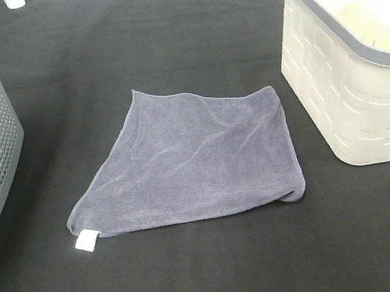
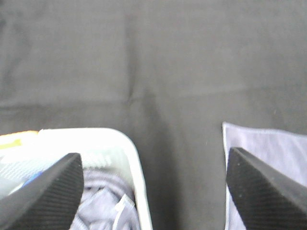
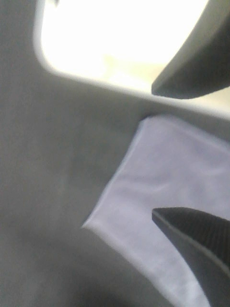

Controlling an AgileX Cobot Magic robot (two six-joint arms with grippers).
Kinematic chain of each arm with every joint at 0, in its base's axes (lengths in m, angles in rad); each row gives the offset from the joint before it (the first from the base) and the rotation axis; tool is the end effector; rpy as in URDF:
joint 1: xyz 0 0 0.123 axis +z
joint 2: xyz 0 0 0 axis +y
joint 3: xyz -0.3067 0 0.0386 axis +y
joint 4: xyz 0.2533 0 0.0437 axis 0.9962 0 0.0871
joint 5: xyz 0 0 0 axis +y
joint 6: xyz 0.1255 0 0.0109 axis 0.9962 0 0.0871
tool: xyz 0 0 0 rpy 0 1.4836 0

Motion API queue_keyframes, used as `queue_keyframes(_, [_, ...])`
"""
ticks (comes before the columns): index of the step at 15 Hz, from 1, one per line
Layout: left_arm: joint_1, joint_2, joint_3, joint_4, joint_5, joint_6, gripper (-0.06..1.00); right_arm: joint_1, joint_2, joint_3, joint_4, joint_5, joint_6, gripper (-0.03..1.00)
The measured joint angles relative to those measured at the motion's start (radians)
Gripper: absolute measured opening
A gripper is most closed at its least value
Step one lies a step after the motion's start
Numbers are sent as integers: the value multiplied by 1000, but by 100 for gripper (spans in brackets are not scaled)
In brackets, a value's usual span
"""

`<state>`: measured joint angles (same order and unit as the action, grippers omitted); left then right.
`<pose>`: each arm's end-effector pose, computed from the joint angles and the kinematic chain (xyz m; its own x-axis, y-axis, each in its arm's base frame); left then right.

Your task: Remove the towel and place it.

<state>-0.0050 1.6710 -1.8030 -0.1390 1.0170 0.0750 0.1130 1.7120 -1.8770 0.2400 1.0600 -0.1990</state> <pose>0.4020 -0.0169 0.4117 -0.7126 0.0051 -0.7015 0.0887 0.9926 -0.0829 0.4047 0.0722 0.4179 -0.6869 -0.1566 -0.7097 -0.3104 0.9462 0.0917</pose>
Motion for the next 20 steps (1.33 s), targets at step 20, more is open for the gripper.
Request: queue_keyframes(20, [17,-545,738,-10,190,-147,76,0,-604,728,-247,162,119,65])
